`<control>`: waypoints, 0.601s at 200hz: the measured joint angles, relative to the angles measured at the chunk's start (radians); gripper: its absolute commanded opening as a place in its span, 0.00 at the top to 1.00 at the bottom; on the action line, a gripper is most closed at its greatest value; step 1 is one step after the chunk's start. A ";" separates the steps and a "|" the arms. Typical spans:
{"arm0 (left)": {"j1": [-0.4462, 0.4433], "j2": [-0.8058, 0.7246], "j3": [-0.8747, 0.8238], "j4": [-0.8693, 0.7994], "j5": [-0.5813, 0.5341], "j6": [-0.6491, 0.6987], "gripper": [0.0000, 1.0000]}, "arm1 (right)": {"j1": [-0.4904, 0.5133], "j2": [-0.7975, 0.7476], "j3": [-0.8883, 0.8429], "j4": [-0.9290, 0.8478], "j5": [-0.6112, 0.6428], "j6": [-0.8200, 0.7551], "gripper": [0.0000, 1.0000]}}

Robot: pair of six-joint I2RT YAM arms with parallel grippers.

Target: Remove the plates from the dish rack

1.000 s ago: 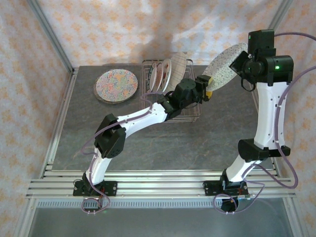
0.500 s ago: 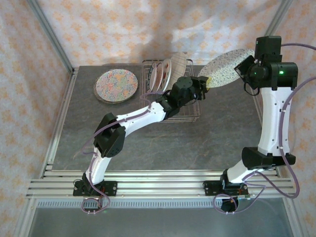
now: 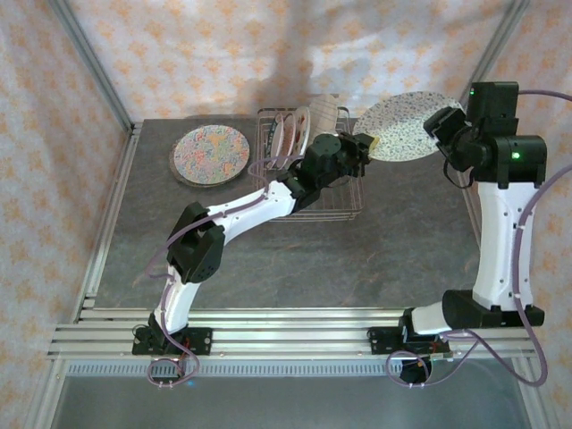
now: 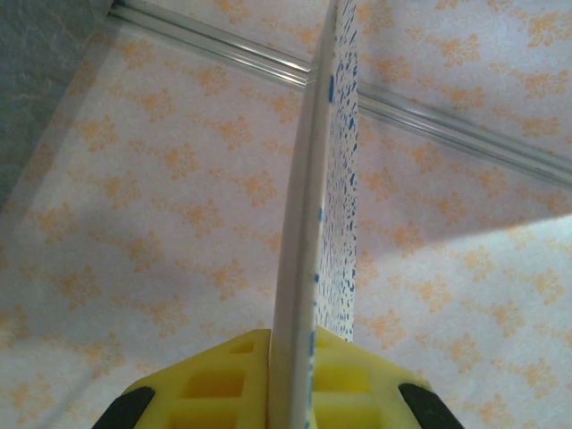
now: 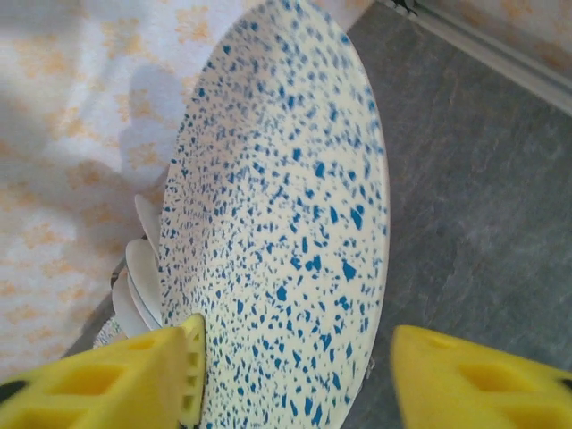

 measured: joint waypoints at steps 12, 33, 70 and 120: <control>0.011 -0.014 -0.027 0.006 0.014 0.030 1.00 | 0.000 -0.031 -0.020 0.021 0.000 -0.004 0.25; 0.028 -0.050 -0.082 0.016 0.027 0.076 1.00 | 0.000 -0.072 -0.029 0.047 -0.006 -0.016 0.24; 0.071 -0.145 -0.157 0.018 0.060 0.154 1.00 | 0.000 -0.122 -0.047 0.108 -0.054 -0.050 0.23; 0.192 -0.346 -0.290 0.055 0.104 0.208 1.00 | 0.007 -0.176 -0.167 0.275 -0.254 -0.132 0.21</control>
